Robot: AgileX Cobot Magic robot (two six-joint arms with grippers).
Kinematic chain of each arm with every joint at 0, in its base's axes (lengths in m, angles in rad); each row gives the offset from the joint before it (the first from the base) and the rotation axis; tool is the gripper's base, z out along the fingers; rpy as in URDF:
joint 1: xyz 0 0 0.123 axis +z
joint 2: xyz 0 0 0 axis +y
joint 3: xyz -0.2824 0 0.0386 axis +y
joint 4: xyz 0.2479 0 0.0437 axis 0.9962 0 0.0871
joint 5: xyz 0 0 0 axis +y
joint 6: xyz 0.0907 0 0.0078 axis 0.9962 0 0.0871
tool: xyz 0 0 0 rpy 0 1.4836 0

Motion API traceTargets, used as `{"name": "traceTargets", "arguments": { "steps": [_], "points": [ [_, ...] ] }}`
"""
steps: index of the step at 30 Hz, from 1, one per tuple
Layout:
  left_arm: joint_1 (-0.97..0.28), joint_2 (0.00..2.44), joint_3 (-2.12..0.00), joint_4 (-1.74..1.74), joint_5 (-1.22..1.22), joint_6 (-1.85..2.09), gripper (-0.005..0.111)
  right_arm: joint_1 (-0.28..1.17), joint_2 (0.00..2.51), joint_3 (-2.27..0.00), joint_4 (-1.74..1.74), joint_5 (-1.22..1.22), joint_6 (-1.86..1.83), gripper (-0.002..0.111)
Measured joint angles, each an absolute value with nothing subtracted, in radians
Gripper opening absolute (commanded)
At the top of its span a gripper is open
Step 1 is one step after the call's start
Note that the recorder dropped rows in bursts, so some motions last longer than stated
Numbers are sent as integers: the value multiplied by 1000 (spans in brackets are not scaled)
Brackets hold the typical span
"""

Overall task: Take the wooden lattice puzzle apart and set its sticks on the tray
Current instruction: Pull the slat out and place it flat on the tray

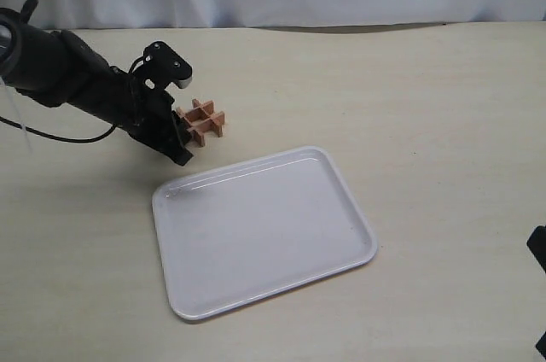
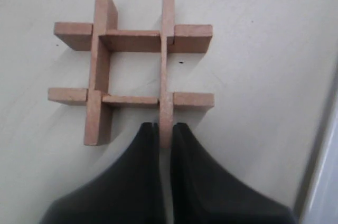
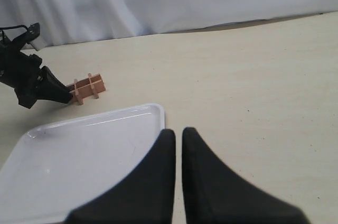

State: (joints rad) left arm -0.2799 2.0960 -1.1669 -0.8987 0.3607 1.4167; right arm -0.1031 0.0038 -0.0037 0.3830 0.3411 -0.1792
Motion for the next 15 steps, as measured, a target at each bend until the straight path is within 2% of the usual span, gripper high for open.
{"name": "traceTargets", "arguments": {
  "steps": [9, 13, 15],
  "points": [
    [-280, 1978, -1167, -936, 446, 1388, 0, -103, 4, -4, 383, 341, -179, 4],
    [-289, 1857, -1167, -916, 646, 1296, 0, -103, 4, -4, 383, 341, -179, 4],
    [-335, 1835, -1167, -912, 732, 1288, 0, -103, 4, -4, 383, 341, -179, 4]
  ]
}}
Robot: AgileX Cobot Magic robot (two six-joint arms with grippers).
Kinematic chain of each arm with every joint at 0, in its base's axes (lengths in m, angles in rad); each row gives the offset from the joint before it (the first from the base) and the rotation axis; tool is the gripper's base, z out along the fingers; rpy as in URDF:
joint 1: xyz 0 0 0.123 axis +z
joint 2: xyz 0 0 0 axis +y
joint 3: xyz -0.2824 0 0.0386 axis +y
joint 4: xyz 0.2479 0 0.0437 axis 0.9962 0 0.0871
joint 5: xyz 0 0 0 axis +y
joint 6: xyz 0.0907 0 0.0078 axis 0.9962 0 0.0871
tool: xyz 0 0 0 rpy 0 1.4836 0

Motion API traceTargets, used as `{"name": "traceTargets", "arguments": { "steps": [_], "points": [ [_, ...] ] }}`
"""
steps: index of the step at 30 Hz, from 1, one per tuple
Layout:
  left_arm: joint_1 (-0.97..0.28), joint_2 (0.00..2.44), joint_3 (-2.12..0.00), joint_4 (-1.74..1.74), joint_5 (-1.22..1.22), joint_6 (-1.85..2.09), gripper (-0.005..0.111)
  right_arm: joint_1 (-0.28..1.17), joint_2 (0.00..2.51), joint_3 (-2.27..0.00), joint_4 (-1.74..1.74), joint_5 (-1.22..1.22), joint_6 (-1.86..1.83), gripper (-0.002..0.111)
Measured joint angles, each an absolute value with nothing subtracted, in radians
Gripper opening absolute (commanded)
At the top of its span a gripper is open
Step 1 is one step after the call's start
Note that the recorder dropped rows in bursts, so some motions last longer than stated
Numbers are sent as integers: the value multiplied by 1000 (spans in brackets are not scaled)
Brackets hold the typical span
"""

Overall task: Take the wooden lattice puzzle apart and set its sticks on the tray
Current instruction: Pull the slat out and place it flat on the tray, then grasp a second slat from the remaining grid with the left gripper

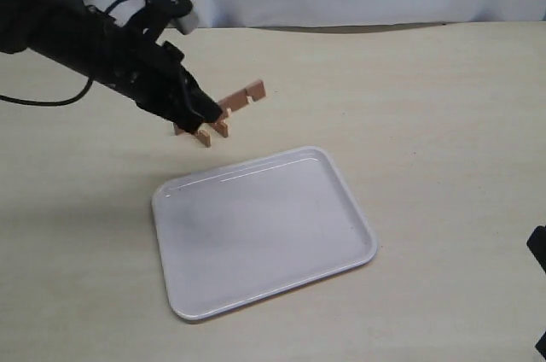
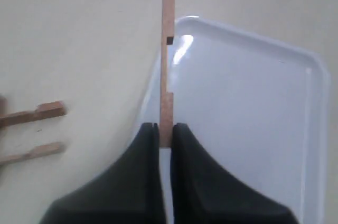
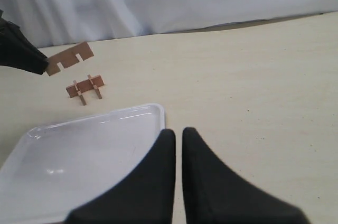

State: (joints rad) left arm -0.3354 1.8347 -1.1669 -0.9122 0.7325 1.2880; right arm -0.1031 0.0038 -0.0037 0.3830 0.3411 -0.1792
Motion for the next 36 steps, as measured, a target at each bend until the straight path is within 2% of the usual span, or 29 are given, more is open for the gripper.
{"name": "traceTargets", "arguments": {
  "steps": [6, 12, 14, 16, 19, 20, 22, 26, 28, 31, 36],
  "points": [
    [-557, 1915, -1167, -770, 728, 1308, 0, -103, 4, -4, 383, 341, -179, 4],
    [-619, 1942, -1167, -704, 705, 1308, 2, -103, 4, -4, 383, 341, -179, 4],
    [-625, 1946, -1167, -697, 705, 1310, 8, -103, 4, -4, 383, 341, -179, 4],
    [-627, 1946, -1167, -693, 687, 1310, 21, -103, 4, -4, 383, 341, -179, 4],
    [-627, 1946, -1167, -693, 658, 1310, 45, -103, 4, -4, 383, 341, -179, 4],
    [-627, 1946, -1167, -693, 652, 1310, 60, -103, 4, -4, 383, 341, -179, 4],
    [-627, 1946, -1167, -688, 648, 1310, 68, -103, 4, -4, 383, 341, -179, 4],
    [-627, 1916, -1167, -511, 628, 1270, 69, -103, 4, -4, 383, 341, -179, 4],
    [-615, 1865, -1167, -439, 563, 1132, 69, -103, 4, -4, 383, 341, -179, 4],
    [-534, 1799, -1167, -414, 467, 927, 69, -103, 4, -4, 383, 341, -179, 4],
    [-324, 1801, -1100, -477, 321, 875, 69, -103, 4, -4, 383, 341, -179, 4]
  ]
}}
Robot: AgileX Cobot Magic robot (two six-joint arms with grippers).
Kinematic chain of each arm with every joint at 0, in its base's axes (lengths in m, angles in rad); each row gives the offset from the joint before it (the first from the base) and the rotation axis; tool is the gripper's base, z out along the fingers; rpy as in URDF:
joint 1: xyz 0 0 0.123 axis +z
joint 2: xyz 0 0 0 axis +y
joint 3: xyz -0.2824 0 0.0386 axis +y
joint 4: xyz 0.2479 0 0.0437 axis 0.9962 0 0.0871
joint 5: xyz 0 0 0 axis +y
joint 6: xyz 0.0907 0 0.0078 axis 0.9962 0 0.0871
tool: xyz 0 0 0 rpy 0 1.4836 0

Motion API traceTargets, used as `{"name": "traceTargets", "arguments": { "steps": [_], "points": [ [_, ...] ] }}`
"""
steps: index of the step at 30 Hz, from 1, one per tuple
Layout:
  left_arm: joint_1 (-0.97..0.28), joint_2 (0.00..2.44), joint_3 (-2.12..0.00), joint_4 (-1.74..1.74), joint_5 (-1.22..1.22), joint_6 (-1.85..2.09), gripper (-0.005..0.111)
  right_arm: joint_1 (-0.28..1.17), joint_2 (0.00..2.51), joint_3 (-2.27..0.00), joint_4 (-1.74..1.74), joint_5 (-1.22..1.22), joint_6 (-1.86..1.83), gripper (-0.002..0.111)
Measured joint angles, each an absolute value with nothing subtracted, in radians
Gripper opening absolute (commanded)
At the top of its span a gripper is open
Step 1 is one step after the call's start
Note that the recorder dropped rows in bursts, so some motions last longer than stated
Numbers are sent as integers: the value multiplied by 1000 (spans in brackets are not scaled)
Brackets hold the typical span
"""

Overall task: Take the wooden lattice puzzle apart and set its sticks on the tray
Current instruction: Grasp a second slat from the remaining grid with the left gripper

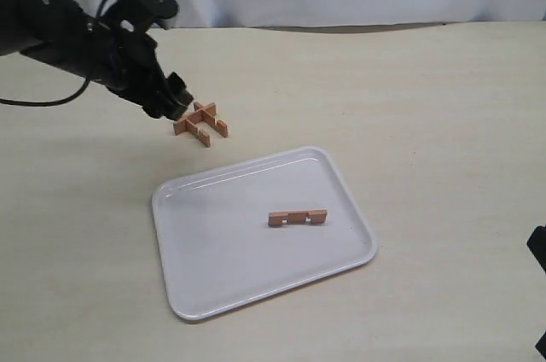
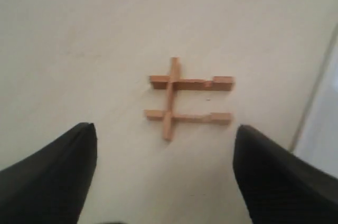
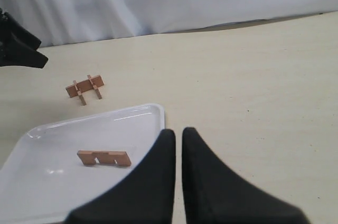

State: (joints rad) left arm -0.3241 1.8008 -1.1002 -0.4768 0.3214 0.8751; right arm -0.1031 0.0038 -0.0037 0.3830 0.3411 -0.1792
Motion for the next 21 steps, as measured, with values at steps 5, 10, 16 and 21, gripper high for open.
{"name": "traceTargets", "arguments": {
  "steps": [5, 10, 16, 21],
  "points": [
    [-281, 1867, -1084, -525, 218, 871, 69, -103, 4, -4, 383, 341, -179, 4],
    [-292, 1953, -1084, -549, 166, 871, 69, -103, 4, -4, 383, 341, -179, 4],
    [-298, 1985, -1086, -595, 160, 869, 68, -103, 4, -4, 383, 341, -179, 4],
    [-317, 1985, -1088, -608, 152, 869, 68, -103, 4, -4, 383, 341, -179, 4]
  ]
}}
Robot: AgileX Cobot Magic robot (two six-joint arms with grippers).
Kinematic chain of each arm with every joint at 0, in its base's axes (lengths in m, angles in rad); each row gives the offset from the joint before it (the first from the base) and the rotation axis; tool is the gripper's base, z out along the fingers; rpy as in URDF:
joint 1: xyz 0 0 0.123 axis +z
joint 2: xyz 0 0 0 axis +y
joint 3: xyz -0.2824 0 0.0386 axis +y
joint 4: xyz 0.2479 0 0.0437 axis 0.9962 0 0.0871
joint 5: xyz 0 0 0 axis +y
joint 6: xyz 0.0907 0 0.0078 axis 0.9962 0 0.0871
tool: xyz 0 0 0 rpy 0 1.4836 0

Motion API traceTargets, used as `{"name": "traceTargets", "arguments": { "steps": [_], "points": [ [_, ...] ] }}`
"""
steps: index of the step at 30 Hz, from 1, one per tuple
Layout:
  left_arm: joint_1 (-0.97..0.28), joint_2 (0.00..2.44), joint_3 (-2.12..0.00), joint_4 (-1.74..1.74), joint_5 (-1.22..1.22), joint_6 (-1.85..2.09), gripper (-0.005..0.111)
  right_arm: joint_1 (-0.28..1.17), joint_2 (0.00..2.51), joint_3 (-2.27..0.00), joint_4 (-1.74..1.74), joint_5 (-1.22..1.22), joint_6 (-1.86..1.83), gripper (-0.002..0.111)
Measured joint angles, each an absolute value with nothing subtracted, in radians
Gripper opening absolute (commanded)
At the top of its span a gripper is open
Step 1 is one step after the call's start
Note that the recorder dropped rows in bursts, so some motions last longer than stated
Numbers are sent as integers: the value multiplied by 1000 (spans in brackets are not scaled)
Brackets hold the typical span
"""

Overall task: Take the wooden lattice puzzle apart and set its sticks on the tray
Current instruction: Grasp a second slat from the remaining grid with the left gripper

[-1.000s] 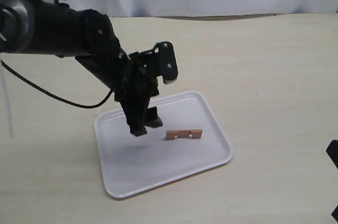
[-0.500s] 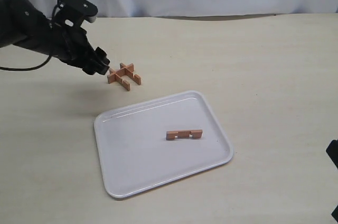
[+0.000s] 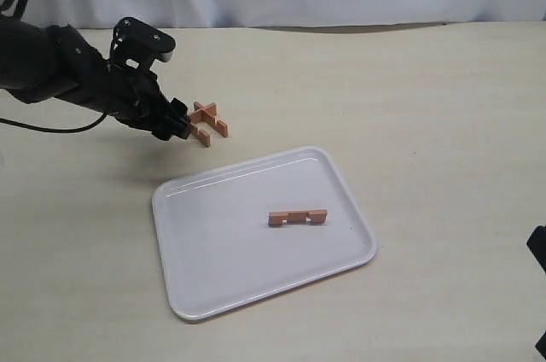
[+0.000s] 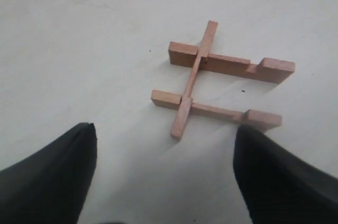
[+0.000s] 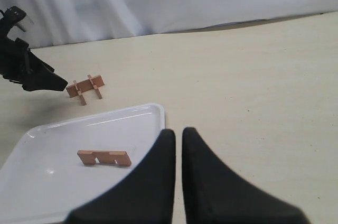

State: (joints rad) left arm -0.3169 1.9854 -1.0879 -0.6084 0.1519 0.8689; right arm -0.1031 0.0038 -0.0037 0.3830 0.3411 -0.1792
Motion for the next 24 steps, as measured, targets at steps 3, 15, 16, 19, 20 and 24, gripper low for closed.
{"name": "traceTargets", "arguments": {
  "steps": [3, 15, 16, 19, 20, 24],
  "points": [
    [-323, 1988, -1088, -608, 145, 869, 68, -103, 4, -4, 383, 341, -179, 4],
    [-334, 2055, -1103, -611, 109, 869, 53, -103, 4, -4, 383, 341, -179, 4],
    [-339, 2057, -1104, -611, 109, 869, 49, -103, 4, -4, 383, 341, -179, 4],
    [-345, 2057, -1107, -617, 103, 869, 42, -103, 4, -4, 383, 341, -179, 4],
    [-347, 2059, -1107, -619, 98, 869, 41, -103, 4, -4, 383, 341, -179, 4],
    [-348, 2075, -1107, -627, 81, 869, 41, -103, 4, -4, 383, 341, -179, 4]
  ]
}}
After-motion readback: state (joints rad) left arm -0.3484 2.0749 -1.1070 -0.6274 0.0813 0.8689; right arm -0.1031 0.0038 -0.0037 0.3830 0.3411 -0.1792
